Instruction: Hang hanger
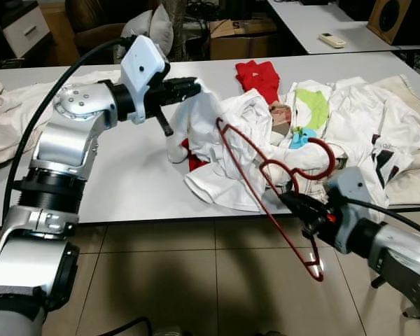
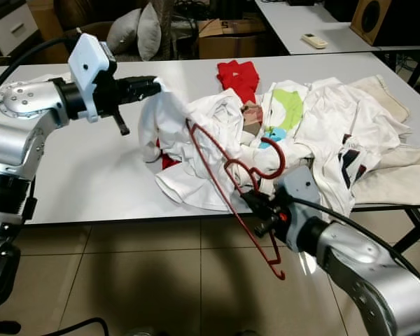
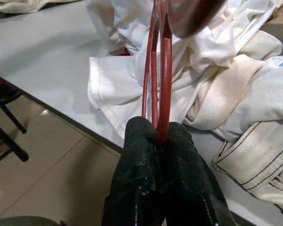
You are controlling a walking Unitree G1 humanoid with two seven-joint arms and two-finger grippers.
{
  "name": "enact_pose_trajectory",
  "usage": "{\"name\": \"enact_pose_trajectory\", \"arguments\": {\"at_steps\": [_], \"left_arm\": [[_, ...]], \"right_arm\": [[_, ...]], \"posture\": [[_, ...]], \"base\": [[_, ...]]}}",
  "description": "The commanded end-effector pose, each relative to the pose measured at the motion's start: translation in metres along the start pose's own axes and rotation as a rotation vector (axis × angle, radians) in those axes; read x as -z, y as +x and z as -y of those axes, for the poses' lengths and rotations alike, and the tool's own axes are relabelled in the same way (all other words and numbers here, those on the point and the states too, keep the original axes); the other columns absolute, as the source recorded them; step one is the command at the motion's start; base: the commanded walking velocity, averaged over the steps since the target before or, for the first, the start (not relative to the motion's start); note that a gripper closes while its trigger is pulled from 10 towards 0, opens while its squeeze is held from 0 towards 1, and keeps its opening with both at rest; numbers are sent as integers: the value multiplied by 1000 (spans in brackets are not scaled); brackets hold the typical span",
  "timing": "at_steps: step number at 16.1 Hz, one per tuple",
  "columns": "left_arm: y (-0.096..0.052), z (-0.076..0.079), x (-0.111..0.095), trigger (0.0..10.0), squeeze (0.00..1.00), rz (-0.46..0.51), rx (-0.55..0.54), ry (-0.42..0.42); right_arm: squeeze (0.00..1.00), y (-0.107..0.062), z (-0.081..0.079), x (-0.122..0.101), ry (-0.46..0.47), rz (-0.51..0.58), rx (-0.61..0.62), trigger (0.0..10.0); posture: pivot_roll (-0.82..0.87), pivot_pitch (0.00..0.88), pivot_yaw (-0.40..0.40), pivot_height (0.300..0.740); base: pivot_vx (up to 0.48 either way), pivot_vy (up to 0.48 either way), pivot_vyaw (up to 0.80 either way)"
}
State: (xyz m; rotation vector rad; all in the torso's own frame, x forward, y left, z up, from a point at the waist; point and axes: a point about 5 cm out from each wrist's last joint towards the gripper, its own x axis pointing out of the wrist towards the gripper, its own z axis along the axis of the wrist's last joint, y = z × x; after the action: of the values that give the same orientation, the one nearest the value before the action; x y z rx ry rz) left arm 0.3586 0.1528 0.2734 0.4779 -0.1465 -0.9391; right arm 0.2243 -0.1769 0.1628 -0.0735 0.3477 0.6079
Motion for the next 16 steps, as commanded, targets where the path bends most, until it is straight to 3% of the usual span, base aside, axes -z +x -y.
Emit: {"name": "enact_pose_trajectory", "arguments": {"at_steps": [1, 6, 8, 9, 10, 12, 13, 16], "left_arm": [[-5, -2, -4, 0, 0, 3, 8, 11], [-17, -9, -10, 0, 0, 22, -41, 7], [-24, -20, -17, 0, 0, 71, -136, 0], [-34, -39, -24, 0, 0, 108, -277, 16], [-38, -46, -28, 0, 0, 124, -330, 26], [-52, -64, -43, 0, 0, 195, -449, 48], [-57, -67, -49, 0, 0, 229, -461, 48], [-49, -52, -42, 0, 0, 207, -345, 29]], "right_arm": [[0, 3, 0, -1, 11, -5, 11, 10000], [0, 19, -1, -6, 93, -2, 37, 10000], [0, 23, 11, -7, 144, -9, 131, 10000], [0, 25, 28, -12, 128, 6, 229, 10000], [0, 26, 35, -20, 115, 47, 272, 10000], [0, 17, 55, -65, 84, 294, 361, 10000], [0, 9, 58, -85, 88, 395, 336, 10000], [0, 11, 52, -73, 73, 319, 268, 10000]], "posture": [[-36, 0, 39, 740], [-33, 0, 29, 740], [-33, 0, 25, 740], [-33, 0, 22, 740], [-33, 0, 22, 740], [-26, 0, 18, 740], [-25, 0, 17, 740], [-22, 0, 17, 740]], "base": [[0, 0, 0], [0, 0, 0], [0, 0, 0], [0, 0, 0], [0, 0, 0], [0, 0, 0], [0, 0, 0], [0, 0, 0]]}}
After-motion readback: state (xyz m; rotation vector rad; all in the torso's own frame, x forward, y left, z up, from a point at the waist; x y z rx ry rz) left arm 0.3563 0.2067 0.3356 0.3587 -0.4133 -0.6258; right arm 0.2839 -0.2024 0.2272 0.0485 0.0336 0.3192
